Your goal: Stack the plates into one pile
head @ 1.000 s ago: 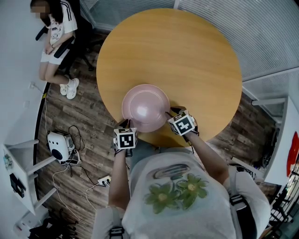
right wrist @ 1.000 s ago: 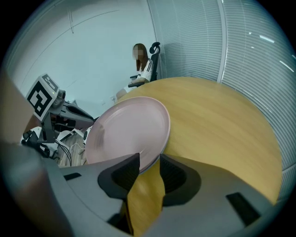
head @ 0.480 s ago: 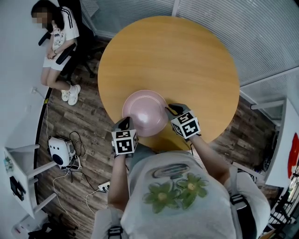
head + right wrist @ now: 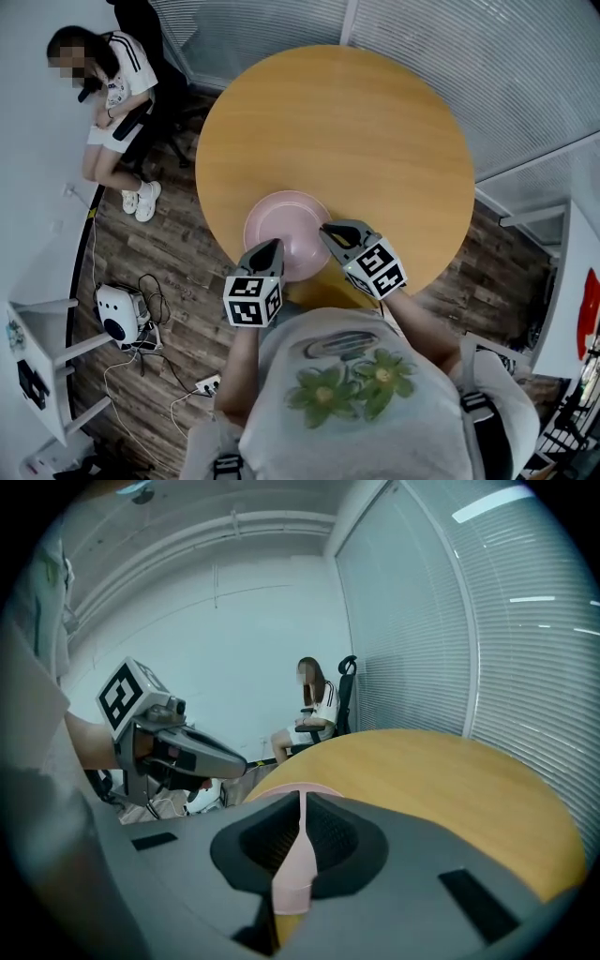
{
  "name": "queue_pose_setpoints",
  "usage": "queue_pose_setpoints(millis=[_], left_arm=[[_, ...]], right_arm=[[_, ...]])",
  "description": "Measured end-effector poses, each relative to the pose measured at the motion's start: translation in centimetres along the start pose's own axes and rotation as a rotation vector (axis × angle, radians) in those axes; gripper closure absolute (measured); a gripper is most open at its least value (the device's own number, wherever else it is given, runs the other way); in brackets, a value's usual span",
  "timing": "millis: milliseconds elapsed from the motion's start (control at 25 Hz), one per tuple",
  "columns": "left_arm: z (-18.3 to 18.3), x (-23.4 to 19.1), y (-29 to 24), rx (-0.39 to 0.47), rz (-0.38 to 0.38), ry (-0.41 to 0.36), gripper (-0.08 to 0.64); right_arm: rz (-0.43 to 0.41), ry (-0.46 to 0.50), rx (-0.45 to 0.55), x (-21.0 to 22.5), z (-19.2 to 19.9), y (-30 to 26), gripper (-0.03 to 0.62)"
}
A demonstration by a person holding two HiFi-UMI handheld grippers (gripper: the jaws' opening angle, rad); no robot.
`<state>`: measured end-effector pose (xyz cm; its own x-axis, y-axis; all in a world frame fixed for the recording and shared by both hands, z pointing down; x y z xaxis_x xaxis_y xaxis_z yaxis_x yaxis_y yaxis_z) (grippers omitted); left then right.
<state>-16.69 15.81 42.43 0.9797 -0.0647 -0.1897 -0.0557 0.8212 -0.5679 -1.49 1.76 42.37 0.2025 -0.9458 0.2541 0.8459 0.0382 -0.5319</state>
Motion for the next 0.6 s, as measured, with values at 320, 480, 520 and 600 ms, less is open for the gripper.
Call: queue_pose_setpoints(millis=[320,480,520,600], left_arm=[[-0.1,1.4,0.2,0.013,0.019,-0.078,0.541],[-0.2,1.4,0.1,0.009,0.029,-0.091,0.541],[-0.2,1.4,0.2,0.011,0.031,-0.094,0.541],[0.0,1.4,0.3,0.014,0.032,-0.097,0.541]], right_arm=[[-0.033,0.016,-0.015,-1.8,0.9,0.5,0.546],[-0.039,0.019,-0.027,-2.0,0.9,0.3,0.546],[-0.039,0.020,-0.028,-2.1,0.9,0.3,0.546],[-0.038,0.022,-0.028,-2.3,0.9,0.3,0.546]])
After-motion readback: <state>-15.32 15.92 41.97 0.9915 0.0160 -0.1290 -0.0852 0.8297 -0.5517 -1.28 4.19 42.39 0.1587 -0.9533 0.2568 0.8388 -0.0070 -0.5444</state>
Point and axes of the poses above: the fingertips, and each gripper's own axes: y backward along the fingers, x to its right, z out of its underside, the point moved 10 cm from there along y, backward along the fingers, and after that the axes turned 9 degrees about -y, right-handed, at the moved point
